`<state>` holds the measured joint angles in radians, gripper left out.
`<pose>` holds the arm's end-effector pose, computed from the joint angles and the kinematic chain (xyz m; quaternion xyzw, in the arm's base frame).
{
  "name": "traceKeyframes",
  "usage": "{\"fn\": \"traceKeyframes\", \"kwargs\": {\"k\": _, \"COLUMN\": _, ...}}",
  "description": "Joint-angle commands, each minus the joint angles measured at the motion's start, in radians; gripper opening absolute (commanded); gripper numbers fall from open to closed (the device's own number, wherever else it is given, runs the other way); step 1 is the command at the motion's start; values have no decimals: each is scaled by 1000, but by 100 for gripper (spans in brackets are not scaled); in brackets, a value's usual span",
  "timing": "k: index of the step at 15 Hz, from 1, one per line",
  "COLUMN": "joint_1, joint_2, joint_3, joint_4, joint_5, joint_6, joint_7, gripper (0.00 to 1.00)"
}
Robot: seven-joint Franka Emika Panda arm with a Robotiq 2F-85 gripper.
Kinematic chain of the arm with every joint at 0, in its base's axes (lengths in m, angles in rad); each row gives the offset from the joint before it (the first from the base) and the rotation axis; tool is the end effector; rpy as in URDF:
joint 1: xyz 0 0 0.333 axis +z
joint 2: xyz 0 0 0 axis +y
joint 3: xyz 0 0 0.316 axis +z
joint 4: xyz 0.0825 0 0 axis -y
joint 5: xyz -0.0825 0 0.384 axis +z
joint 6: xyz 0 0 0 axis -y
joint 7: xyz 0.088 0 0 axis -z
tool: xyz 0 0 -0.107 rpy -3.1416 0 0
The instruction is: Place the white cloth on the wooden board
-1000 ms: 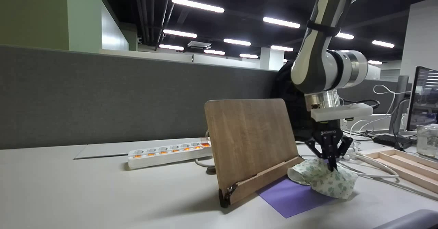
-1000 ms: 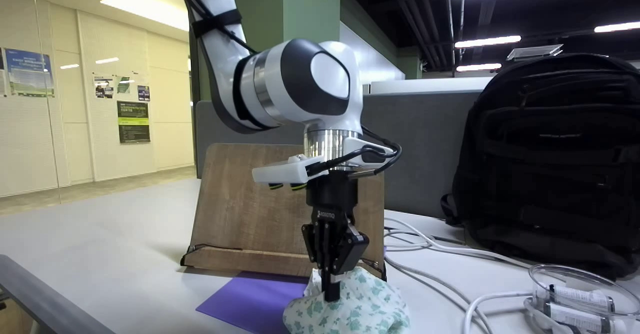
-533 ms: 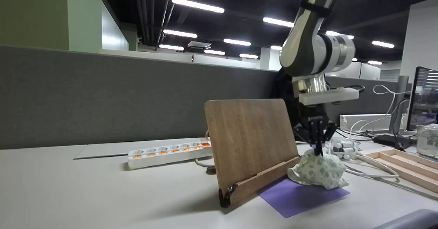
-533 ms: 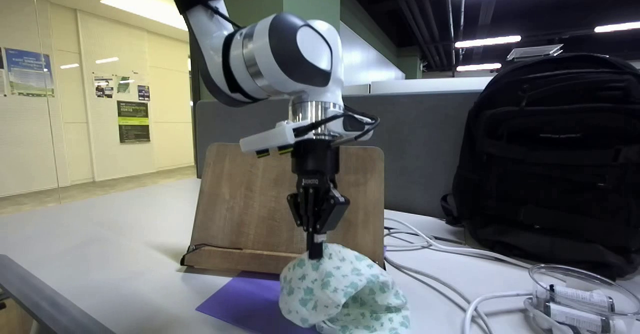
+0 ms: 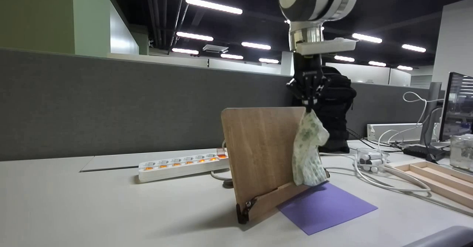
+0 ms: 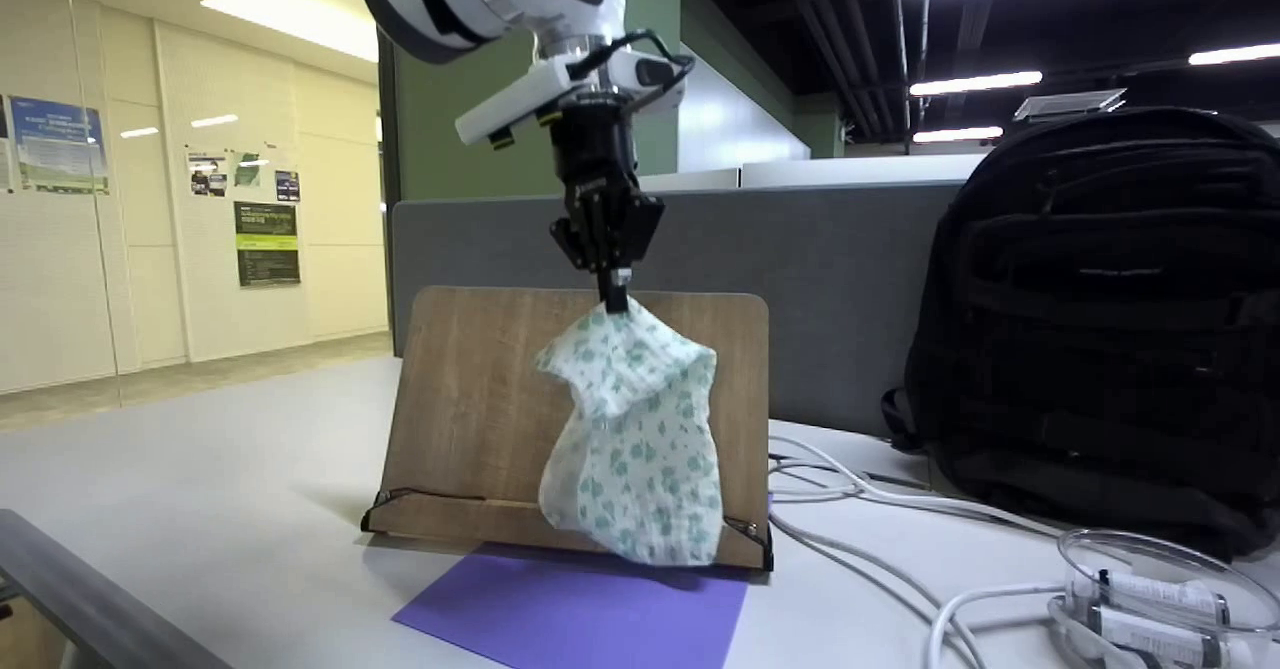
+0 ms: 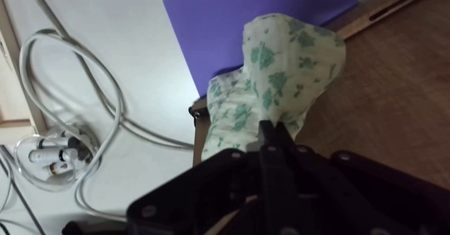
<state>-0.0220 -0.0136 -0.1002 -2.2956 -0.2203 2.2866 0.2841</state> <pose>0.5074 -0.0674 0.3557 0.9881 -0.1301 0.0090 0.0820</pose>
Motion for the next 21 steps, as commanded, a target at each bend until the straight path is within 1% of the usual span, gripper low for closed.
{"fn": "traceKeyframes", "kwargs": {"k": 1, "joint_1": 0, "joint_2": -11, "joint_3": 43, "joint_4": 116, "joint_5": 2, "joint_6": -84, "joint_7": 4, "gripper": 0}}
{"fn": "traceKeyframes", "kwargs": {"k": 4, "joint_1": 4, "joint_2": 11, "joint_3": 68, "joint_4": 202, "joint_5": 28, "joint_6": -139, "joint_7": 52, "gripper": 0}}
{"fn": "traceKeyframes", "kwargs": {"k": 7, "joint_1": 4, "joint_2": 36, "joint_3": 81, "joint_4": 277, "joint_5": 74, "joint_6": -201, "joint_7": 150, "gripper": 0}}
{"fn": "traceKeyframes", "kwargs": {"k": 9, "joint_1": 4, "joint_2": 53, "joint_3": 83, "joint_4": 314, "joint_5": 101, "joint_6": -210, "joint_7": 212, "gripper": 0}}
{"fn": "traceKeyframes", "kwargs": {"k": 14, "joint_1": 1, "joint_2": 121, "joint_3": 68, "joint_4": 397, "joint_5": 162, "joint_6": -167, "joint_7": 374, "gripper": 0}}
{"fn": "traceKeyframes", "kwargs": {"k": 21, "joint_1": 5, "joint_2": 225, "joint_3": 34, "joint_4": 472, "joint_5": 201, "joint_6": -76, "joint_7": 509, "gripper": 0}}
